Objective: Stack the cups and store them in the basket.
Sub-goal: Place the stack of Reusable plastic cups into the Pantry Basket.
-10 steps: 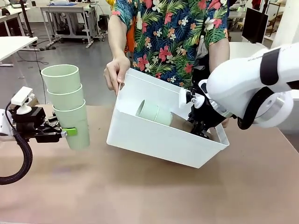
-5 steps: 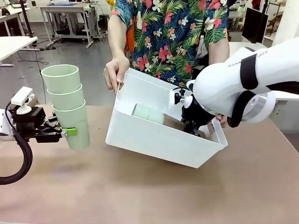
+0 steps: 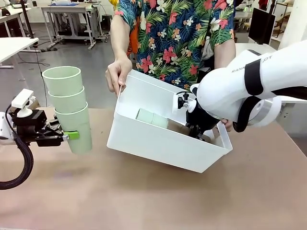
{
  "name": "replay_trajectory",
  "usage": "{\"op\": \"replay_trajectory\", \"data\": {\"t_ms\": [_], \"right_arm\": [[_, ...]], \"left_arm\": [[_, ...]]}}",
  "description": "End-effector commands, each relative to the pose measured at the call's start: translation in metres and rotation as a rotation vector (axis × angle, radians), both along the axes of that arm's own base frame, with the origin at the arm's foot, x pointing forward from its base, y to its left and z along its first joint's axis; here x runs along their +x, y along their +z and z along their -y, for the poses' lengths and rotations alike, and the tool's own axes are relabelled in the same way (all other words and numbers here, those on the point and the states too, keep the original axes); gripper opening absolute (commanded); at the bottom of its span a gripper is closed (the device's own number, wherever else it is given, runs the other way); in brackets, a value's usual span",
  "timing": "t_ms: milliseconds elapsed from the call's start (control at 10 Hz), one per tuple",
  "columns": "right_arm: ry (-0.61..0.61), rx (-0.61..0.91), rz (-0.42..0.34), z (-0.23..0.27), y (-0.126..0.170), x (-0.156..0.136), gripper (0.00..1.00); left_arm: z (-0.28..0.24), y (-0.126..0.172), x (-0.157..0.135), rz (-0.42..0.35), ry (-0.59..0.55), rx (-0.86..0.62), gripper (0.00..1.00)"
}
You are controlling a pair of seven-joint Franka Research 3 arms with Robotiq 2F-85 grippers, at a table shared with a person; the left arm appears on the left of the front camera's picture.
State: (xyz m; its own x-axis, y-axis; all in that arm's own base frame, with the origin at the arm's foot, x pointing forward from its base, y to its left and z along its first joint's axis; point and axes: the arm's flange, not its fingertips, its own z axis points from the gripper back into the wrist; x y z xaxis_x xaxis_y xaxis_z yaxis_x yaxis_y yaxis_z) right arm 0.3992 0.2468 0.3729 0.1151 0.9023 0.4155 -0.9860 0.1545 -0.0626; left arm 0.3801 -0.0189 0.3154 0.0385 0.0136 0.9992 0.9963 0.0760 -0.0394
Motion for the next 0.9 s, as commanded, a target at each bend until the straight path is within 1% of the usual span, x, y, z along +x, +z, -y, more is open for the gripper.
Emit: {"op": "replay_trajectory", "data": {"t_ms": [0,100,300,500,600,800], "right_arm": [[-0.032,-0.019,0.018,-0.006,0.005,0.0,0.83],[-0.035,-0.021,0.01,-0.006,0.005,0.0,1.0],[-0.044,-0.018,0.005,0.0,0.012,-0.002,1.0],[-0.058,0.01,-0.001,0.012,0.027,-0.005,1.0],[-0.071,0.035,-0.003,0.023,0.039,-0.005,1.0],[-0.122,0.097,0.015,0.056,0.074,-0.008,1.0]], "left_arm": [[0.0,0.006,0.0,0.005,-0.003,-0.007,0.87],[0.0,0.006,0.0,0.005,-0.003,-0.007,0.87],[0.0,0.006,0.0,0.005,-0.003,-0.007,0.87],[0.0,0.006,0.0,0.005,-0.003,-0.007,0.87],[0.0,0.006,0.0,0.005,-0.003,-0.007,0.87],[0.0,0.006,0.0,0.005,-0.003,-0.007,0.87]]}}
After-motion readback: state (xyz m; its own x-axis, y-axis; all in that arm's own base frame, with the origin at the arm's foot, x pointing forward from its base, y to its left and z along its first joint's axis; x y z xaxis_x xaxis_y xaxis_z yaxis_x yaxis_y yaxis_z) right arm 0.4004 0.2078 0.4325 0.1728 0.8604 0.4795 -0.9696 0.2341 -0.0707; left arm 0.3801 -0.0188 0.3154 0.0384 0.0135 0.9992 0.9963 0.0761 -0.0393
